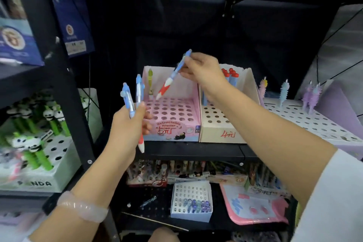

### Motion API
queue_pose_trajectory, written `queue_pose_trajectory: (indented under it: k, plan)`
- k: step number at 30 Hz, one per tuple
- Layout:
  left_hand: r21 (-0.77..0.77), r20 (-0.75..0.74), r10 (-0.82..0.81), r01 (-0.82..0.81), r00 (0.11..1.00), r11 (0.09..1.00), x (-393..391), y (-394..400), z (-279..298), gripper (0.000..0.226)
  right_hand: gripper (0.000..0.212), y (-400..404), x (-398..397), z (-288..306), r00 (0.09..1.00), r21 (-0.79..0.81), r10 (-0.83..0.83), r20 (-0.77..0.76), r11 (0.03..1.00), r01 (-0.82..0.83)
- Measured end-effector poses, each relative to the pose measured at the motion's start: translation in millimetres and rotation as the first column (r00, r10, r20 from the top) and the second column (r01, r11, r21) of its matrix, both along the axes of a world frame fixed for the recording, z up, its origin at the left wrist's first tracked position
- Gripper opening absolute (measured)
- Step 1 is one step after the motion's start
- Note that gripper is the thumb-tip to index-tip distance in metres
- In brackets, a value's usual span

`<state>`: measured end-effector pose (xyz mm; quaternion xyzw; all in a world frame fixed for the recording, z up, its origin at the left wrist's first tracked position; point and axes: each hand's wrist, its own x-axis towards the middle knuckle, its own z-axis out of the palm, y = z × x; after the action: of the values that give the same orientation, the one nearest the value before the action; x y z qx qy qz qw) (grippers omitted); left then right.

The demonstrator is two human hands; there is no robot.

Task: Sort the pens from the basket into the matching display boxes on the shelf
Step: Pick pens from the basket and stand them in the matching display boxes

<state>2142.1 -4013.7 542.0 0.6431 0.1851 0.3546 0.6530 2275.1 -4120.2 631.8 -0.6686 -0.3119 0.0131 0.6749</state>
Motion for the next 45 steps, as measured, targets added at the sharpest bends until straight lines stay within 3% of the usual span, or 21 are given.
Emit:
queue_pose_trajectory:
  k: [3, 6, 14, 19, 21, 22, 24, 27, 30, 32, 36, 39, 42, 45]
  plan:
    - [0.156, -0.038, 0.144, -0.136, 0.989, 0.978, -5.6, 13.8, -5.8, 0.02, 0.015, 18.4, 20.8, 0.7, 0.985, -0.123, -0.132, 0.107, 0.982, 0.145]
    - [0.197, -0.082, 0.151, -0.133, 0.985, 0.971, -6.5, 20.4, -10.7, 0.021, 0.021, 32.8, 34.4, -12.7, 0.948, -0.294, -0.21, 0.239, 0.915, 0.277]
    - [0.139, -0.141, 0.052, -0.032, 0.989, 0.99, -1.7, 21.0, -23.9, 0.019, 0.031, 65.6, 46.2, -33.1, 0.95, -0.578, -0.076, 0.302, 0.778, 0.246]
    - [0.14, -0.092, 0.083, -0.07, 0.992, 0.988, -3.5, 21.7, -16.6, 0.019, 0.029, 64.1, 45.9, -37.2, 0.952, -0.608, -0.127, 0.278, 0.744, 0.277]
    - [0.132, -0.057, 0.083, -0.075, 0.995, 0.988, -3.4, 21.0, -11.3, 0.017, 0.019, 59.2, 34.6, -36.1, 0.922, -0.5, -0.186, 0.34, 0.795, 0.344]
    - [0.133, -0.047, 0.076, -0.069, 0.996, 0.989, -3.3, 19.9, -9.2, 0.015, 0.017, 56.3, 24.3, -34.9, 0.935, -0.416, -0.179, 0.307, 0.859, 0.3]
    - [0.153, -0.04, 0.061, -0.054, 0.997, 0.987, -2.0, 16.4, -7.4, 0.015, 0.019, 51.4, -0.2, -33.7, 0.988, -0.309, -0.006, 0.156, 0.95, 0.054]
    - [0.138, -0.023, 0.034, -0.03, 0.999, 0.99, 0.1, 8.9, -7.1, 0.018, 0.02, 43.7, -23.3, -37.8, 0.964, -0.29, 0.264, -0.003, 0.923, -0.254]
    - [-0.068, 0.025, -0.139, 0.14, 0.99, 0.988, -0.4, 2.5, -2.5, 0.021, 0.021, 34.3, -23.6, -37.3, 0.903, -0.162, 0.413, -0.122, 0.889, -0.429]
    - [-0.241, 0.104, -0.267, 0.285, 0.958, 0.928, -2.0, 1.6, 2.0, 0.024, 0.027, 29.3, -20.3, -35.6, 0.843, -0.08, 0.491, -0.218, 0.852, -0.517]
    - [-0.288, 0.1, -0.379, 0.391, 0.92, 0.874, -3.7, 1.4, 5.6, 0.028, 0.026, 22.9, -15.8, -34.0, 0.773, -0.002, 0.559, -0.301, 0.81, -0.586]
    - [-0.2, 0.038, -0.307, 0.308, 0.951, 0.93, -2.1, 3.9, 5.4, 0.026, 0.013, 24.8, -13.2, -29.0, 0.843, -0.009, 0.486, -0.231, 0.865, -0.501]
    - [-0.081, 0.016, -0.203, 0.203, 0.979, 0.976, -1.6, 11.0, 3.5, 0.022, 0.006, 27.0, -1.0, -13.7, 0.974, 0.016, 0.211, -0.087, 0.977, -0.211]
    - [0.073, -0.065, -0.116, 0.121, 0.991, 0.99, -1.6, 18.6, -3.4, 0.017, 0.009, 26.6, 18.6, -0.1, 0.989, -0.044, -0.062, 0.132, 0.997, 0.068]
